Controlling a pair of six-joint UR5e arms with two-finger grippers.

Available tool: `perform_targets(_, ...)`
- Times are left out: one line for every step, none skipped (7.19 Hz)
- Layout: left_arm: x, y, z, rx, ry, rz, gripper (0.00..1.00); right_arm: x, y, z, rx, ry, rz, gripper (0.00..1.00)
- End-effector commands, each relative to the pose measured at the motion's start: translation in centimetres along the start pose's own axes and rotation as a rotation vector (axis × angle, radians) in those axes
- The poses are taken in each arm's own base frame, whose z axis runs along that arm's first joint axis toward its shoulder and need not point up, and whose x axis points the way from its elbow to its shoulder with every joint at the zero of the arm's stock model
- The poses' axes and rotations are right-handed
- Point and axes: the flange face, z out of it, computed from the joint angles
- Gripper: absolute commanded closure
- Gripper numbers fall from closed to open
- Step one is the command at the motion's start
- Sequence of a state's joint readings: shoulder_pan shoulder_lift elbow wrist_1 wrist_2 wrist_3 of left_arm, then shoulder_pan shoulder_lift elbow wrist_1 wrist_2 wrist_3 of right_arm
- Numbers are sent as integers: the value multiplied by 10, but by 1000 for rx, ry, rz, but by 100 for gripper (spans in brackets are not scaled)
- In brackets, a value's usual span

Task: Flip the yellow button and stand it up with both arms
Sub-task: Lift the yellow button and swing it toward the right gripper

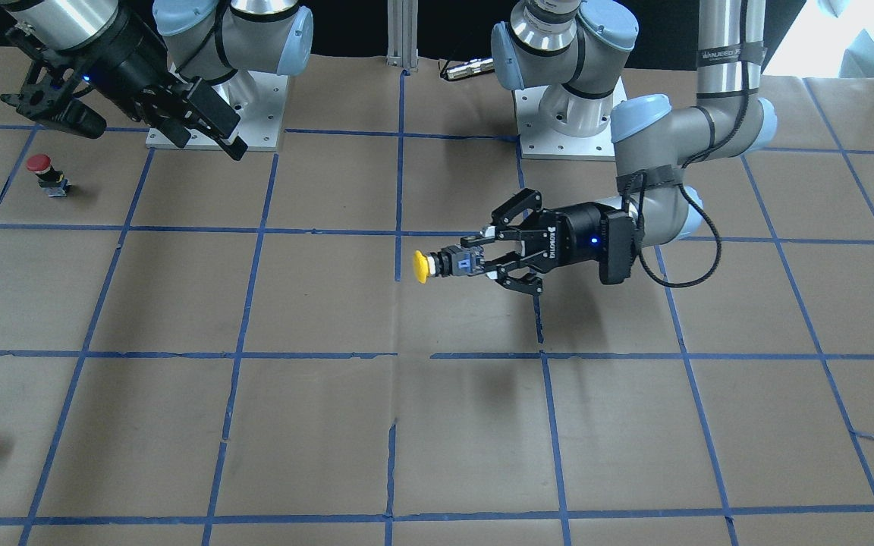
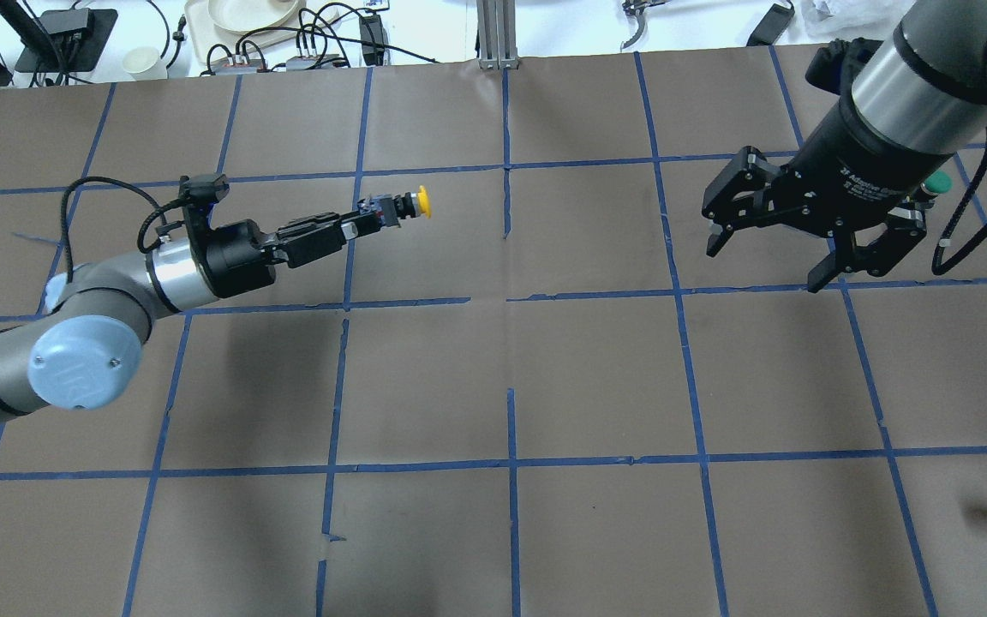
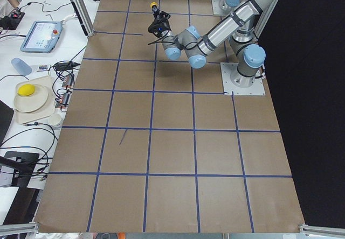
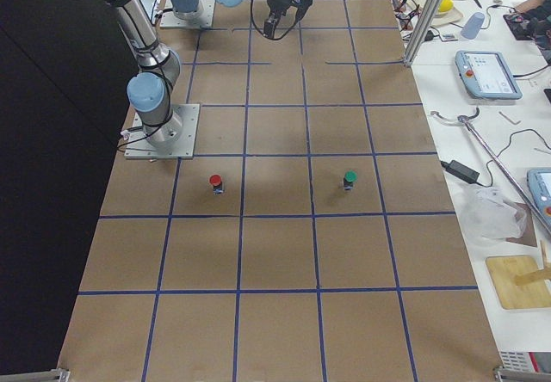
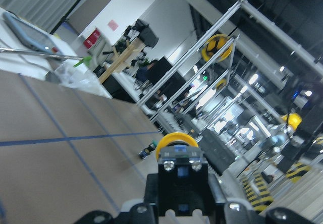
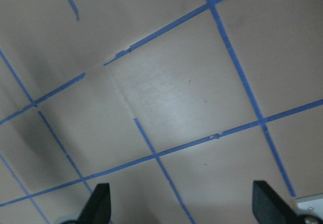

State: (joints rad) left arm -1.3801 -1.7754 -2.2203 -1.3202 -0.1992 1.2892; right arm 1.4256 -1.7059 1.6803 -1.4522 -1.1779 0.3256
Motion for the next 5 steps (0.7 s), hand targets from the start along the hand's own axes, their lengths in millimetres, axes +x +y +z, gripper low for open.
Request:
perform_targets(30, 30, 68, 61, 166, -79, 97, -10, -7, -7, -61, -197, 112, 0)
perform_targets(41, 29, 84, 134, 228, -103, 95, -10, -12, -12, -80, -263, 156, 0)
perform_targets(50, 37, 97, 126, 262, -102, 94, -5, -23, -17, -97, -328, 192, 0)
perform_targets(54, 40, 102, 116, 272, -98, 94, -1, -30, -22, -115, -384, 249, 0)
perform_targets(55, 41, 108, 94, 277, -91, 96, -10, -30, -29, -125, -450, 328, 0)
